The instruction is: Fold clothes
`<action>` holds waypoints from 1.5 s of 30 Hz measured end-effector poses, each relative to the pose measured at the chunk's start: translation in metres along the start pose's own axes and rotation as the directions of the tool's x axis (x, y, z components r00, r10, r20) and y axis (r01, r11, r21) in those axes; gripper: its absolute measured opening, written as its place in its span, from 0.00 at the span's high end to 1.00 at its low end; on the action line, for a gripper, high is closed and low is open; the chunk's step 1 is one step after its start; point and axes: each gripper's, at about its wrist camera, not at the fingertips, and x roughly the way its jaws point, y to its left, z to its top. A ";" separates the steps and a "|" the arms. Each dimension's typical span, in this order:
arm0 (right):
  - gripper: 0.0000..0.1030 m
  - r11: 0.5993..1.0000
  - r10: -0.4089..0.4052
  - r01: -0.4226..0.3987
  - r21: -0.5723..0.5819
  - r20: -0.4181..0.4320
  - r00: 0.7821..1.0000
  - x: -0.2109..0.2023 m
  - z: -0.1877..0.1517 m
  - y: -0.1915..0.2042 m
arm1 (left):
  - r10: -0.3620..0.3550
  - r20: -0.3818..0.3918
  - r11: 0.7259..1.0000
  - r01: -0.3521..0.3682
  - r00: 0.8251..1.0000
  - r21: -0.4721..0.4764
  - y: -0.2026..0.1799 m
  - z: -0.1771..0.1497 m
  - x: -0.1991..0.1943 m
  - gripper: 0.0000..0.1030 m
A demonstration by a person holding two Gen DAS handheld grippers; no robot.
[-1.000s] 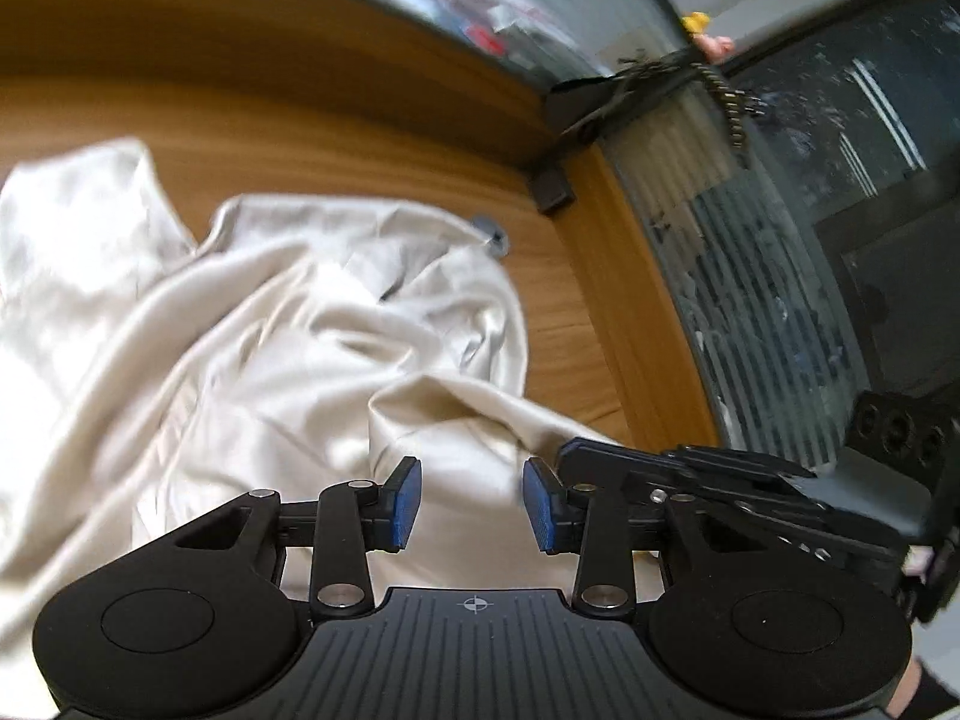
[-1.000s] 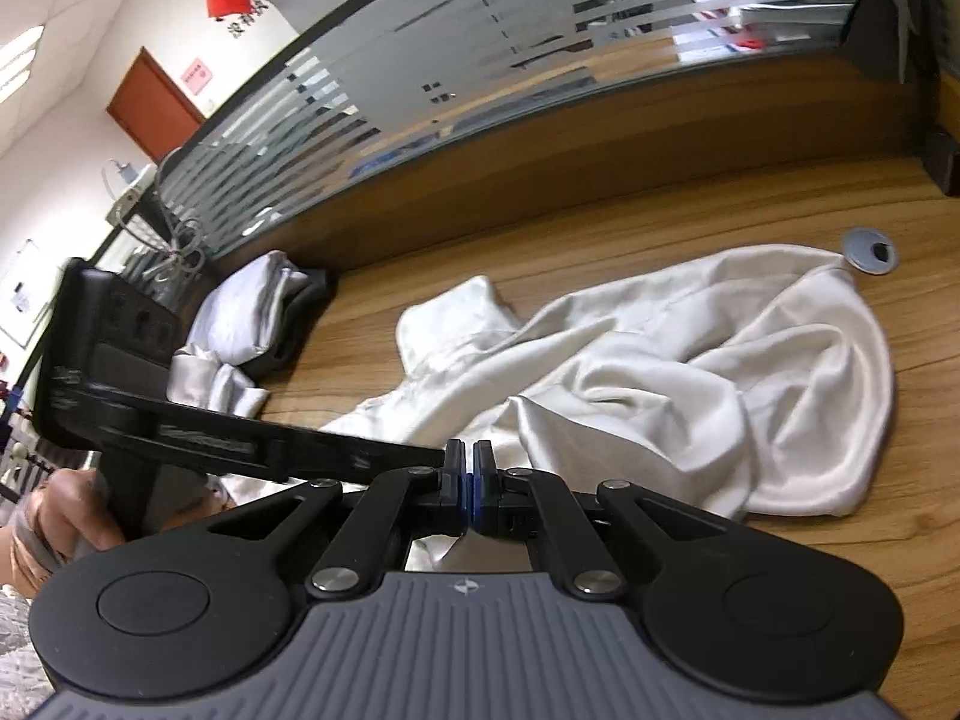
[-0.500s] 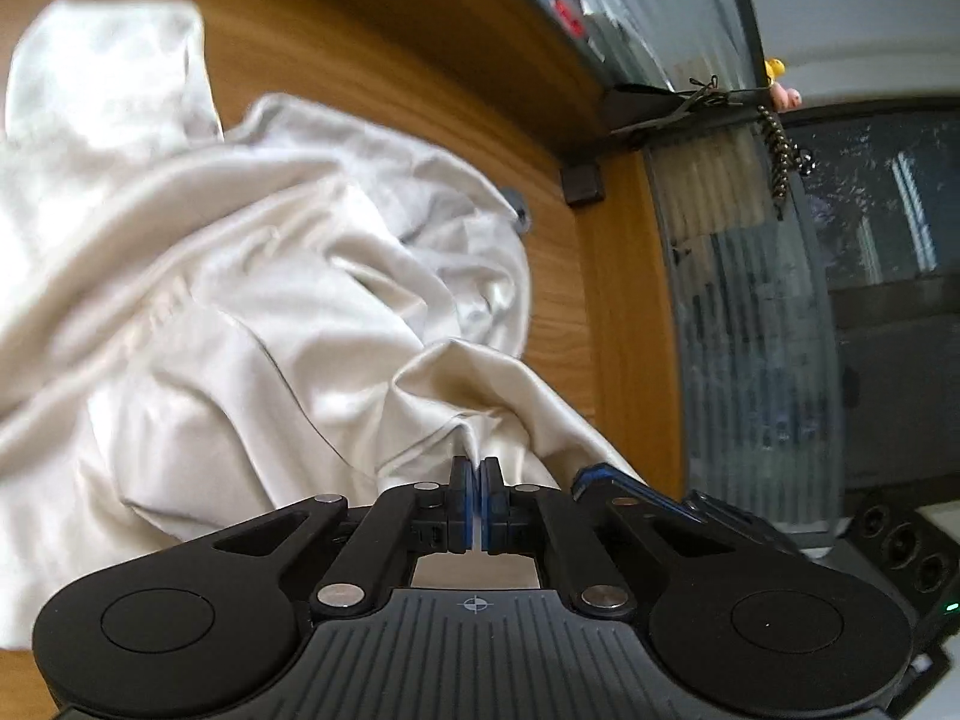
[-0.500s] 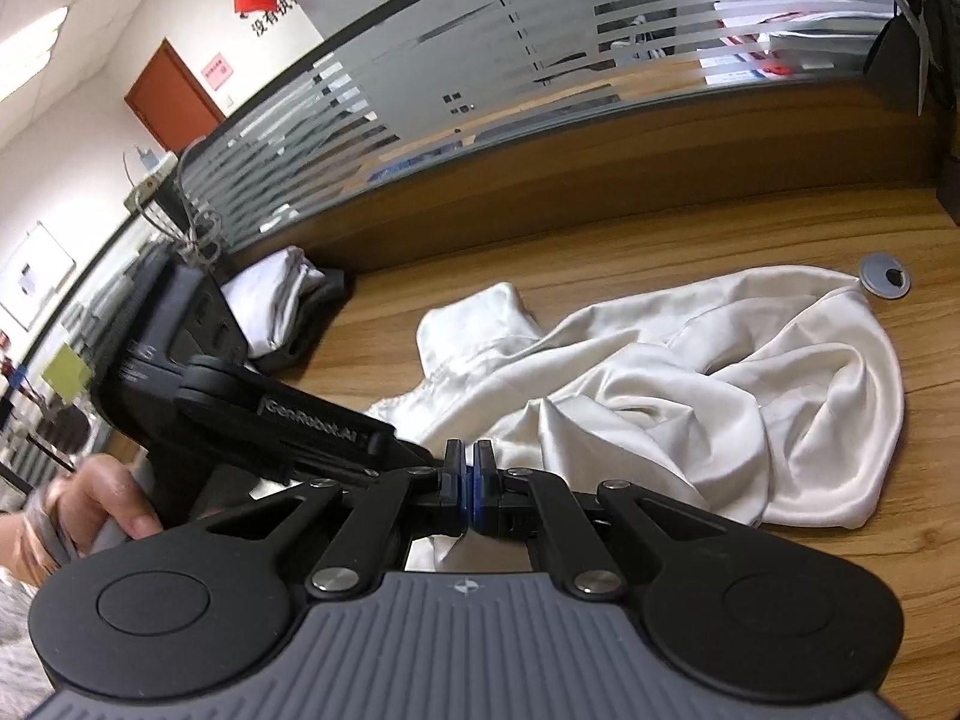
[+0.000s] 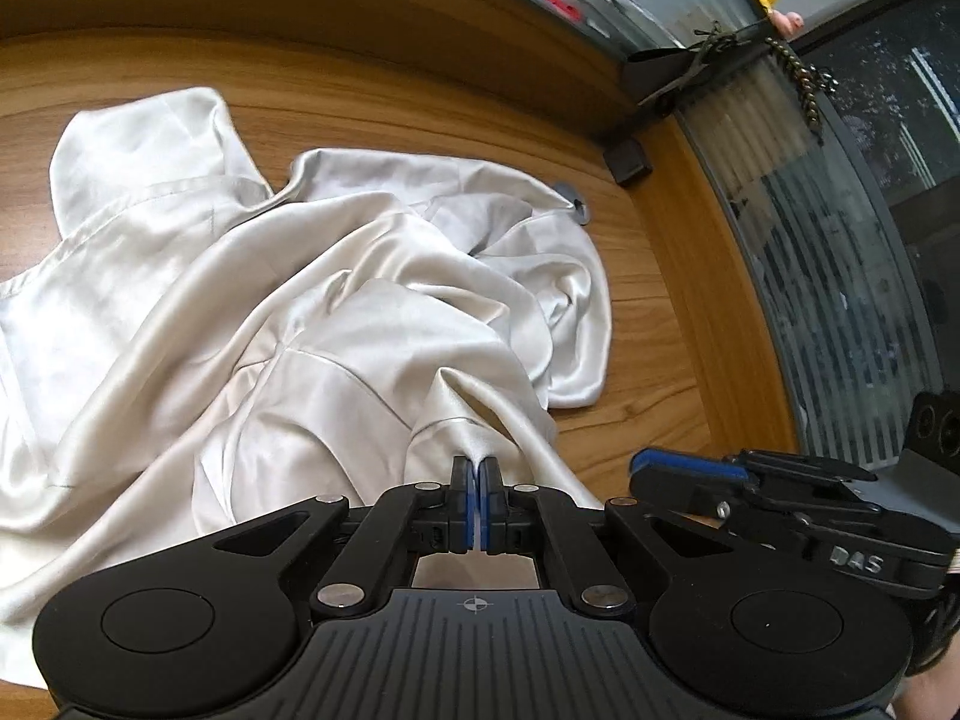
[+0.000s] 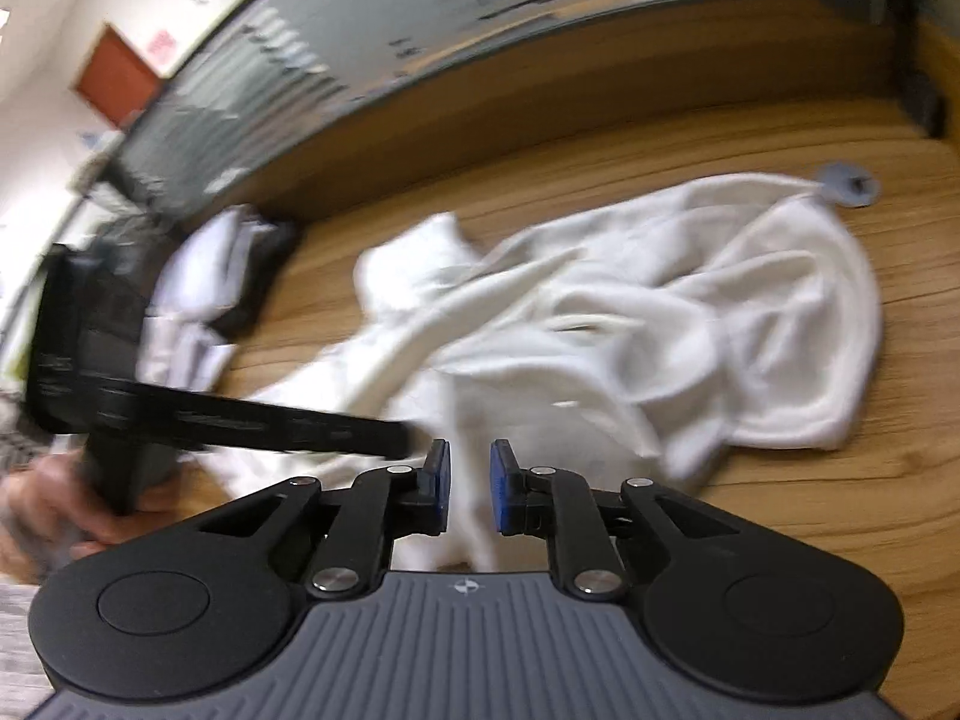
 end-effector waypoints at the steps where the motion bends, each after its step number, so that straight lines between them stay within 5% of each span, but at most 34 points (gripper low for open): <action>1: 0.96 1.000 0.028 -0.028 -0.013 -0.025 0.999 0.004 0.001 0.004 | 0.000 0.001 1.000 0.000 1.000 0.008 -0.001 0.000 0.000 0.96; 6: 0.98 0.999 -0.007 0.002 -0.033 -0.133 0.991 0.036 0.001 0.006 | 0.014 0.001 0.998 -0.014 1.000 0.068 -0.009 -0.004 -0.002 0.96; 13: 0.98 0.971 -0.230 0.218 -0.093 -0.143 0.963 0.045 -0.014 -0.015 | 0.060 -0.012 0.988 -0.058 0.998 0.145 -0.011 -0.011 -0.001 0.96; 22: 0.95 0.982 -0.126 0.092 -0.167 -0.208 0.970 0.060 -0.024 -0.007 | 0.096 -0.053 0.967 -0.081 0.994 0.243 -0.023 -0.014 0.013 0.96; 24: 0.91 0.984 -0.099 0.058 -0.170 -0.239 0.966 0.066 -0.024 -0.005 | 0.101 -0.057 0.965 -0.084 0.993 0.249 -0.023 -0.014 0.014 0.96; 26: 0.59 0.985 -0.096 0.055 -0.161 -0.261 0.961 0.074 -0.023 -0.007 | 0.105 -0.061 0.966 -0.087 0.993 0.245 -0.022 -0.014 0.014 0.96; 32: 0.56 0.991 -0.094 0.065 -0.115 -0.271 0.958 0.097 -0.023 -0.015 | 0.117 -0.067 0.973 -0.100 0.991 0.210 -0.016 -0.014 0.014 0.96; 36: 0.62 0.997 -0.047 0.030 -0.065 -0.270 0.962 0.109 -0.023 -0.020 | 0.127 -0.062 0.975 -0.113 0.990 0.194 -0.013 -0.012 0.013 0.96; 40: 0.96 1.000 0.009 -0.012 -0.012 -0.244 0.970 0.111 -0.020 -0.022 | 0.128 -0.051 0.976 -0.117 0.990 0.183 -0.010 -0.011 0.010 0.95; 45: 0.98 0.998 0.068 -0.068 0.003 -0.188 0.980 0.092 -0.009 -0.015 | 0.118 0.009 0.964 -0.117 0.993 0.237 -0.025 -0.009 -0.011 0.89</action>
